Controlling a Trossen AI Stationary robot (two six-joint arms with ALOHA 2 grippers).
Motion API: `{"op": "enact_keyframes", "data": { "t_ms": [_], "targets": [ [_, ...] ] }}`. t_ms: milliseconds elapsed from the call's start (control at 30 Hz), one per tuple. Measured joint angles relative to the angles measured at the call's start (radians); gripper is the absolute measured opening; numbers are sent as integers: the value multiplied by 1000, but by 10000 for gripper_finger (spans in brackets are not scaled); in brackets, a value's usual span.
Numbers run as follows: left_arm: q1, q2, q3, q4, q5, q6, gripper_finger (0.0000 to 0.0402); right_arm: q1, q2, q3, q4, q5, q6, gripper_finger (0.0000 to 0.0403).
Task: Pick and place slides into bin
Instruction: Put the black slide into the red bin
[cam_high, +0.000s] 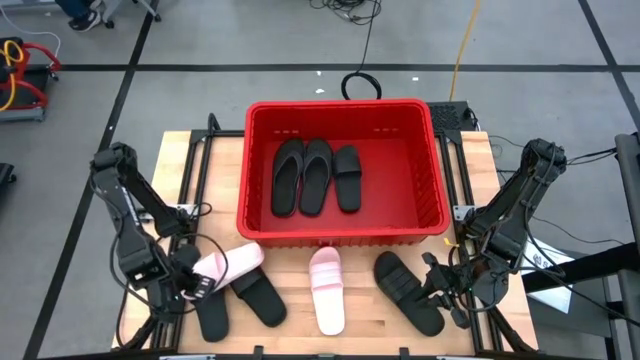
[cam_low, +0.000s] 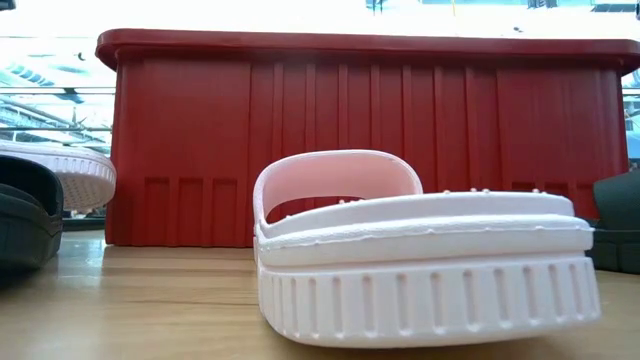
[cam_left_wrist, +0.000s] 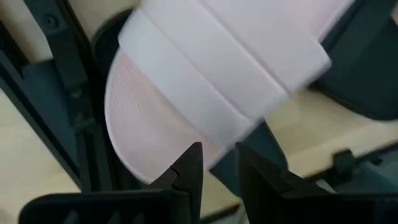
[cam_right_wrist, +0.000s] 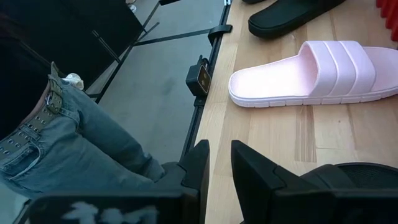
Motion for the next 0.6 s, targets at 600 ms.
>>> {"op": "enact_keyframes", "data": {
  "t_ms": [600],
  "targets": [
    [-40,-26,-49,57,-120,11,88,0,0,0,0,3,29,56]
  ]
}}
